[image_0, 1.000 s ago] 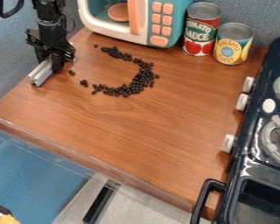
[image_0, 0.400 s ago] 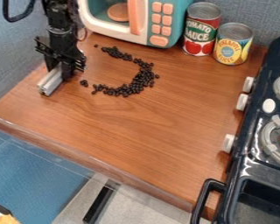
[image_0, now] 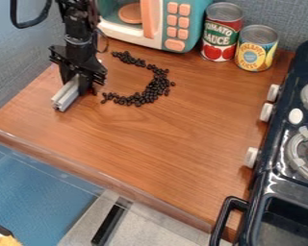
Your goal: Sweep into pile
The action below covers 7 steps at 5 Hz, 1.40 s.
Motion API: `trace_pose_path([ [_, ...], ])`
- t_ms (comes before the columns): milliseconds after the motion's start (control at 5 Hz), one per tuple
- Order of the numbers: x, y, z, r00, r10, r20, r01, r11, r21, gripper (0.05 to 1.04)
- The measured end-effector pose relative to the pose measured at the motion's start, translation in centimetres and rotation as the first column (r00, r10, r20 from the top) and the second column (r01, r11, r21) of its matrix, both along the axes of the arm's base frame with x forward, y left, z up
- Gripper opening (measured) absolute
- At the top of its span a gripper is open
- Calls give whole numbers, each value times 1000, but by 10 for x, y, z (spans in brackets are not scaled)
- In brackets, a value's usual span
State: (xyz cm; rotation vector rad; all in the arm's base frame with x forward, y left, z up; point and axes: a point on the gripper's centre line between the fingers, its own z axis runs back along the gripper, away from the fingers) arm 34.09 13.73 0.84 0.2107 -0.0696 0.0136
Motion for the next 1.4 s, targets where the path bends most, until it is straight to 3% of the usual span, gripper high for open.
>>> trace_pose_path([
  [800, -8, -68, 2, 1000, -2, -13, 1, 999, -53, 394],
  [1200, -9, -77, 2, 999, -48, -15, 47, 997, -68, 394],
  [1400, -8, -74, 3, 1000, -28, 14, 29, 999, -44, 394],
])
